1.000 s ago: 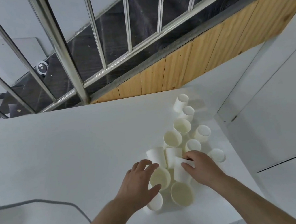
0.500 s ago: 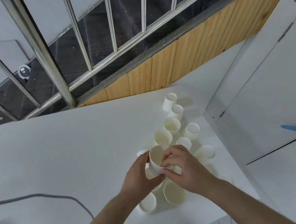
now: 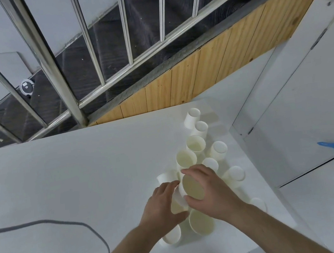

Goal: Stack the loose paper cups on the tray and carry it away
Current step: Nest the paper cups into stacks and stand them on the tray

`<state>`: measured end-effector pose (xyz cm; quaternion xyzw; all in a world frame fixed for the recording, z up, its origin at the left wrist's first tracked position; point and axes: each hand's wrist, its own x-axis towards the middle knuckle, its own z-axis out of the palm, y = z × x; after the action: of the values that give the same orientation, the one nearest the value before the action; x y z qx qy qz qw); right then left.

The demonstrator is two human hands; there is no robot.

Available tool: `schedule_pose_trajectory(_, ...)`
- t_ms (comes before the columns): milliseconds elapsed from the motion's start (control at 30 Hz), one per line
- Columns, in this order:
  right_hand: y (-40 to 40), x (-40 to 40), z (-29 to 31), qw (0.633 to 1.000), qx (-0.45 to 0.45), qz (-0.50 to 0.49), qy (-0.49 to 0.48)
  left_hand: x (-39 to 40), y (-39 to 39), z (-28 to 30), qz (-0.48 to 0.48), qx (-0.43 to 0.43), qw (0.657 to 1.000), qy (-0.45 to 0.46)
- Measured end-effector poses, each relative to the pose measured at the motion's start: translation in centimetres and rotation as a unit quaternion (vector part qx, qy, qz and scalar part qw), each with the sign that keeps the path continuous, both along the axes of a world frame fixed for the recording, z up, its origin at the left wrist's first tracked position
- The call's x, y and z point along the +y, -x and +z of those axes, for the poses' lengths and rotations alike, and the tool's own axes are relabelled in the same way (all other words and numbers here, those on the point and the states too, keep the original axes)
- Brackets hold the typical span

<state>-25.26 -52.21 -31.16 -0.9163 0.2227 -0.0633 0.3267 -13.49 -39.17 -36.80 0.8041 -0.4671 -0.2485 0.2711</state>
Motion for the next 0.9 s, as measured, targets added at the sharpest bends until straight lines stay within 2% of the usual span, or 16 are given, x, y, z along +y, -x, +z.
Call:
schedule_pose_trajectory(100,0.5,-0.5,-0.2,0.999,0.014,-0.009,0.041,0.0,0.1,-0.6,-0.027,-0.054,0.995,-0.083)
schedule_pose_trajectory(333,1.1,-0.9,0.3,0.995,0.057,-0.01,0.086,-0.3,0.8,-1.6,-0.046,-0.085,0.988,-0.121)
schedule_pose_trajectory(533,1.3,-0.9,0.5,0.993,0.067,-0.016,0.094,-0.3,0.5,-1.5,-0.028,-0.08,0.992,-0.097)
schedule_pose_trajectory(900,-1.0,2.5,0.8,0.99,0.081,-0.036,0.111,4.0,-3.2,1.1,0.021,-0.085,0.996,0.029)
